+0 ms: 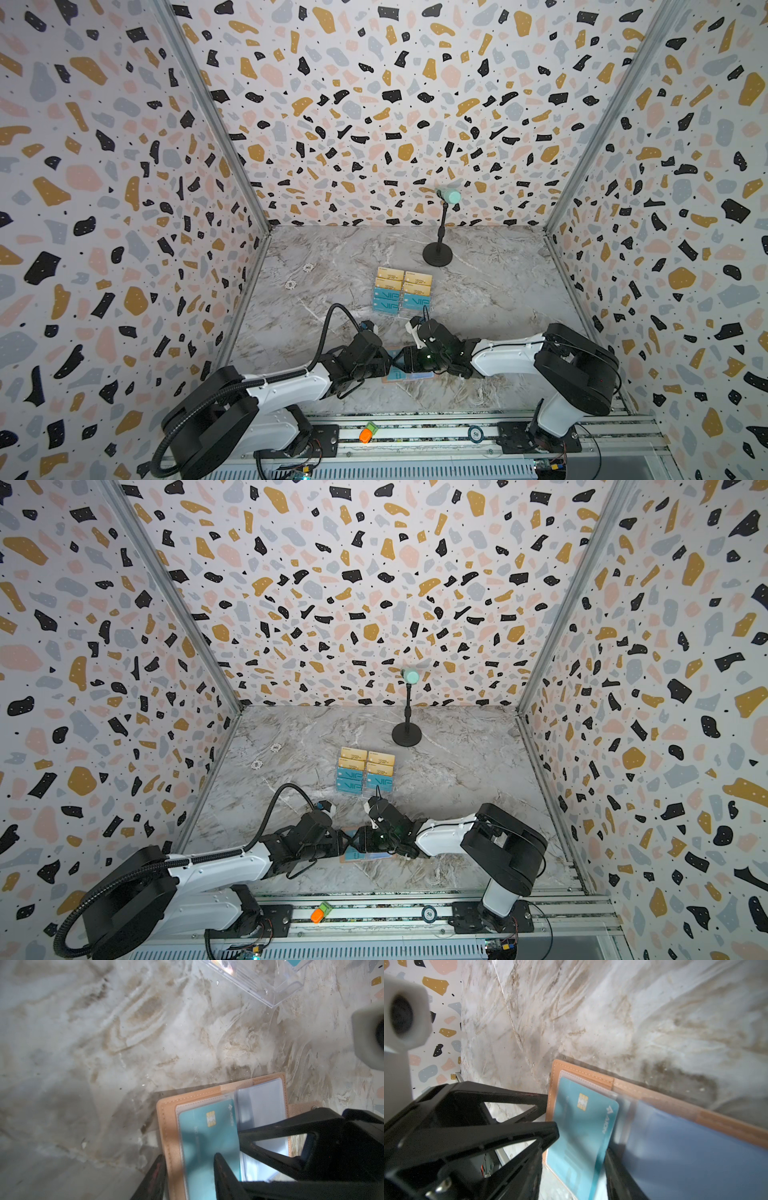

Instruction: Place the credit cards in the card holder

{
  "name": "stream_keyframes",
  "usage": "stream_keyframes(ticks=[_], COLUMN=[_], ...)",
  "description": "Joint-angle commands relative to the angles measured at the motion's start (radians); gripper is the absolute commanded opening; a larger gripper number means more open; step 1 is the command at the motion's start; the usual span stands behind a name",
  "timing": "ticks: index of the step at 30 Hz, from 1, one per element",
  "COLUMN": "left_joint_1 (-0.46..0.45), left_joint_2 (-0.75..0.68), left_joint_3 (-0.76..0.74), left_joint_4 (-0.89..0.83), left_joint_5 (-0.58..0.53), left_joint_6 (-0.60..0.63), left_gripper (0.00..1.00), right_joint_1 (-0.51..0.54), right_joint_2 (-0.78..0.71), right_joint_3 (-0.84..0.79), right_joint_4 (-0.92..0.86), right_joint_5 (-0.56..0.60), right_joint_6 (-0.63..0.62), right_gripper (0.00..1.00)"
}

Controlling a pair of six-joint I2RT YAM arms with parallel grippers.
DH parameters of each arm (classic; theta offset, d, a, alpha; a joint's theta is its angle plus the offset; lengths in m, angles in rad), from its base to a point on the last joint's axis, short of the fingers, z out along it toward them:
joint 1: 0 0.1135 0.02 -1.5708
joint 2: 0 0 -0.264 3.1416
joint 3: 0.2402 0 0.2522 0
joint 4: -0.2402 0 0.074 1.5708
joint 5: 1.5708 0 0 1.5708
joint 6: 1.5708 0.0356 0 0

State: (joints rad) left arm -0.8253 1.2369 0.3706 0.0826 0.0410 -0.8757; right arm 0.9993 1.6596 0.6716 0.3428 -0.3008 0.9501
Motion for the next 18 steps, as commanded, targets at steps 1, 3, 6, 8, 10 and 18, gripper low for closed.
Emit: stream_keyframes(ticks=[1,3,6,8,10,18], left_joint_1=[-0.001,-0.001,0.0,0.002,0.003,0.003], left_joint_2=[0.019,0.019,0.014,0.007,0.003,-0.041], left_joint_3=[-0.016,-0.013,-0.002,0.006,0.018,0.073], left_joint_4=[0.013,0.007,-0.023,-0.046,-0.078,-0.164], left_joint_5=[0.02,0.019,0.002,-0.012,-0.034,-0.088], left_joint_6=[0.006,0.007,0.011,0.012,0.013,0.008], left_gripper=[0.41,0.41,0.41,0.41,0.41,0.43], right_joint_1=[0.007,0.005,0.005,0.005,0.005,0.003], right_joint_2=[0.011,0.003,-0.017,-0.036,-0.055,-0.104], right_joint_3=[-0.004,-0.006,0.001,0.019,0.038,0.042], right_joint_4=[0.059,0.061,-0.004,-0.091,-0.169,-0.229], right_joint_5=[-0.057,-0.054,-0.018,0.028,0.067,0.092], right_joint_6=[0.017,0.012,-0.016,-0.05,-0.087,-0.136], right_gripper=[0.49,0.49,0.48,0.48,0.48,0.49])
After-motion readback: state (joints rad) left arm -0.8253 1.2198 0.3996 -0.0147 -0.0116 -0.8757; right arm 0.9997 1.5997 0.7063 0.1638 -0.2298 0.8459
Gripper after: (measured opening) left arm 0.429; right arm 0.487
